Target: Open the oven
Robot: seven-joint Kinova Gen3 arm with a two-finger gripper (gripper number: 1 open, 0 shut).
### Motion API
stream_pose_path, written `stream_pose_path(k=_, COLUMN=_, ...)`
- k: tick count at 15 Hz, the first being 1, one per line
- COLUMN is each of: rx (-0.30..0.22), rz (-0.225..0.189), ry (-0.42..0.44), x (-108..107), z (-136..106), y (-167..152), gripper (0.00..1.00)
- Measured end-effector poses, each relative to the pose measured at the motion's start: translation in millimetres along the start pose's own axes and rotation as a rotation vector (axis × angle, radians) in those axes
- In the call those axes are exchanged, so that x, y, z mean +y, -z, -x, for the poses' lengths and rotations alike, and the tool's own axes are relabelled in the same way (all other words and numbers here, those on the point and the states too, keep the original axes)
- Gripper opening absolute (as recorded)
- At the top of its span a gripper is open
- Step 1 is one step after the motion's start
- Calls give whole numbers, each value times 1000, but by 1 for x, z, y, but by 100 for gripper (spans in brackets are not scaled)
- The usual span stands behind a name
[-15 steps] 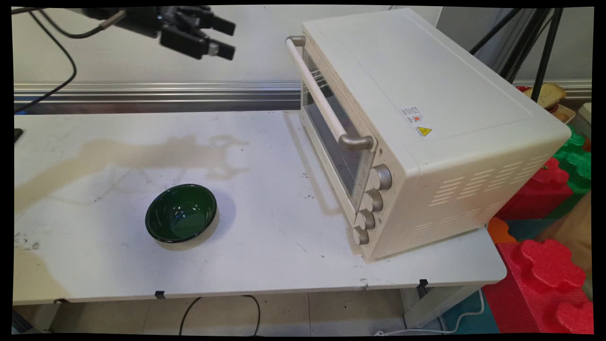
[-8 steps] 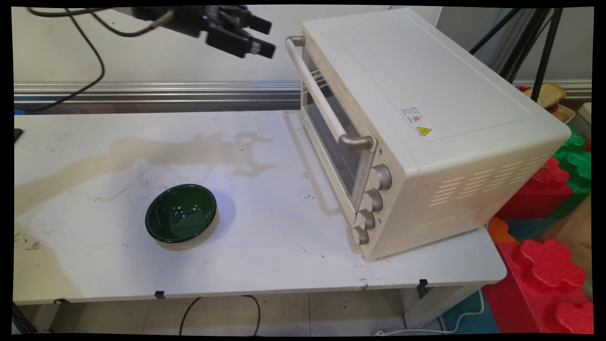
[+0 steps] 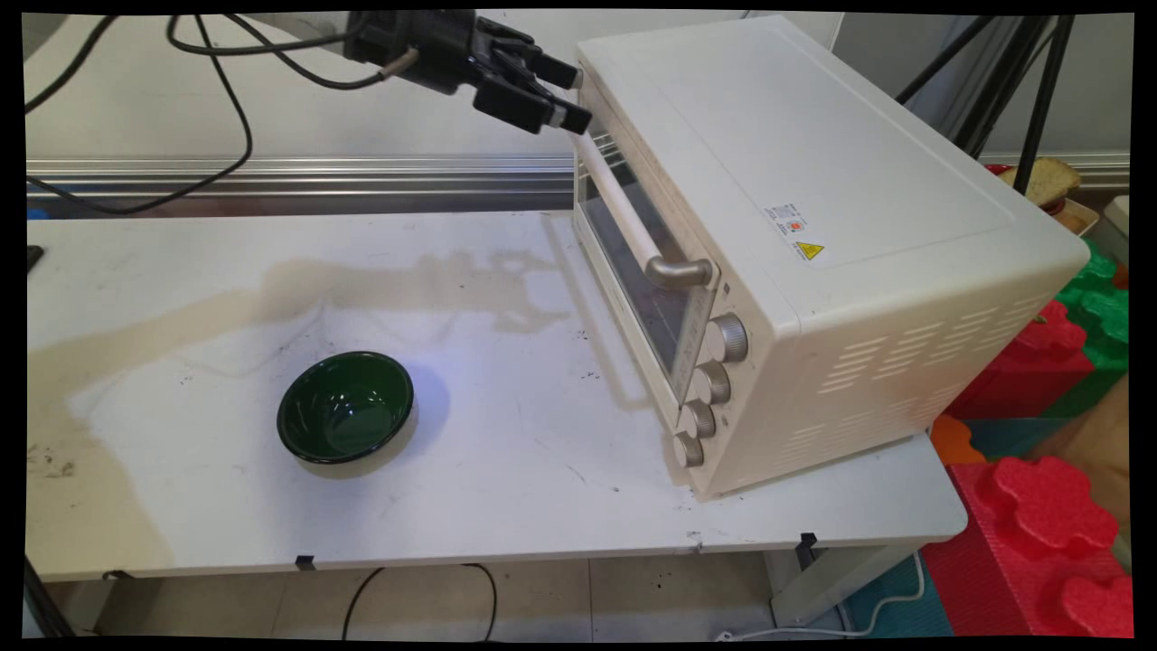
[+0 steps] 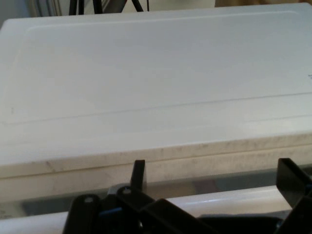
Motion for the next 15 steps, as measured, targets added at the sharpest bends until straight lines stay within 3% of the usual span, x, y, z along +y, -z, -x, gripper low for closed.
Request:
stream_pose_path(k=2, rx=-5, rz=0, ry=0, x=-1, z=0, y=-8, gripper=100)
stream_pose_path(k=3, rx=-6, rz=0, ry=-1, x=-2, z=0, y=-11, gripper=0)
stream_pose_path(k=15, rx=-57, rz=19, ry=-27, x=-3, z=6, y=-41, gripper=0)
